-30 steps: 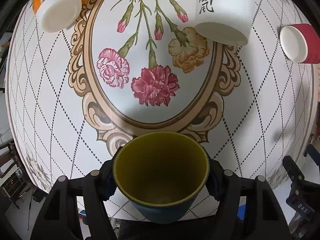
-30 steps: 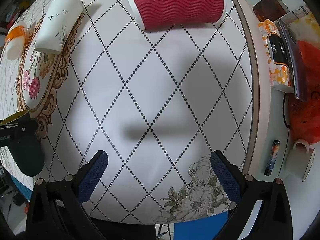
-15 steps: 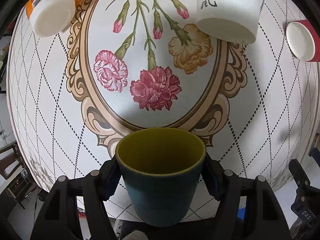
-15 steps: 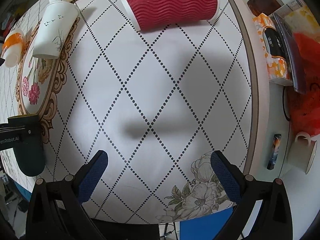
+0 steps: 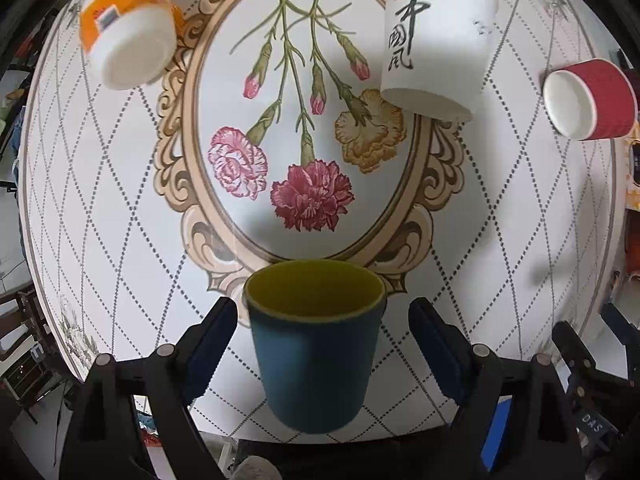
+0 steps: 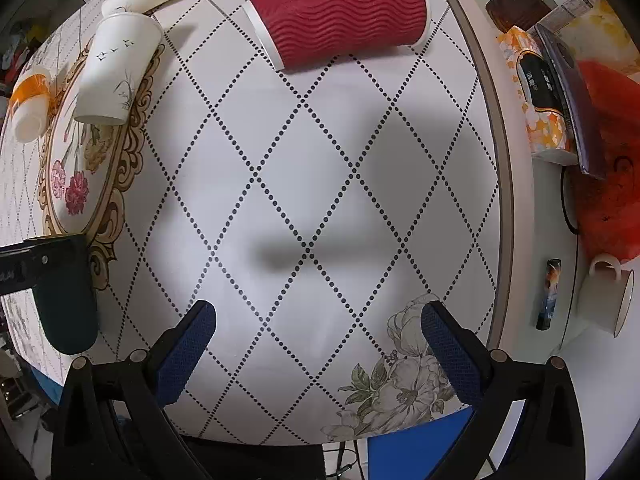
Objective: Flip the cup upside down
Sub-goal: 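Lower the inverted cup onto the table and open the left tool, then move the right tool to the inverted green cup and grasp it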
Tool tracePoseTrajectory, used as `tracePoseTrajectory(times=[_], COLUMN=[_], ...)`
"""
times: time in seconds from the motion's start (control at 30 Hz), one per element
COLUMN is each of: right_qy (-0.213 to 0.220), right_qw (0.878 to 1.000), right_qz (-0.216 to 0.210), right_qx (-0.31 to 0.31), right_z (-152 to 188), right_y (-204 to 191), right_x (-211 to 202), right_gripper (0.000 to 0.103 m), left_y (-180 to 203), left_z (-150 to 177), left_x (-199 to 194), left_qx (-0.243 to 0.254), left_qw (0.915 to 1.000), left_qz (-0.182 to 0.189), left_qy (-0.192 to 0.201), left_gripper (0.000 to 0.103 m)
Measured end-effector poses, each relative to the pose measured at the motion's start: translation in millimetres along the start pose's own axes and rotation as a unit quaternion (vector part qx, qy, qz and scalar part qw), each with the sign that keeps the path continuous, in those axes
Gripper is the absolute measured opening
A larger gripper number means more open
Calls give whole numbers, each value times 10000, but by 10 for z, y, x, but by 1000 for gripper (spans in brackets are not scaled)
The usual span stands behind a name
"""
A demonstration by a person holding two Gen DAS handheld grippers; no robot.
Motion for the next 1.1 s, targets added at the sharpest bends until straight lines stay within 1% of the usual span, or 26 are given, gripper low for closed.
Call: tracePoseTrajectory(times=[0.07,0.1,0.2,0.27,0.4,0.47,0.53,0.57,0.67,0.83,1.0,1.1], right_qy=[27,39,112,160,404,547,651,698,859,1050,1130,1106], right_qw=[10000,10000,9998,9995,9981,9969,9955,9947,9921,9872,9843,9838], right_qz=[-28,-44,-139,-254,-453,-553,-685,-748,-916,-1197,-1327,-1362], right_qx=[19,26,66,105,131,133,99,74,-1,-127,-270,-372], right_z=[14,21,60,104,207,273,342,370,464,586,636,641], right_y=[-6,-12,-30,-47,-66,-87,-144,-171,-269,-472,-730,-895], right_x=[-53,-83,-221,-351,-717,-932,-1148,-1246,-1537,-1902,-2086,-2125], right_gripper=[103,103,103,103,103,103,103,103,103,103,103,103], left_y=[-22,31,27,76,132,53,37,36,-10,-238,-533,-697], left_z=[107,104,242,373,630,755,868,916,968,1083,1189,1235], left_x=[-147,-271,-543,-747,-943,-1004,-1101,-1206,-1275,-1492,-1602,-1624], left_qx=[36,39,128,205,286,299,270,260,215,51,-216,-344], left_qw=[10000,9999,9992,9986,9976,9971,9968,9963,9953,9927,9912,9904], left_qz=[-15,-67,-222,-230,-261,-301,-224,-212,-158,-191,-230,-250], left_qy=[85,144,321,437,574,632,717,794,935,1186,1287,1317], left_gripper=[87,87,87,87,87,87,87,87,87,87,87,87])
Point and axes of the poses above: each gripper's, at about its wrist camera, not at the fingertips, and x roughly the way its jaws point, y to its right, z to its underside, the point moved 10 cm from there along x, roughly the way its jaws point, and after that the axes turned 15 degrees about z, right-handed, at the moved point
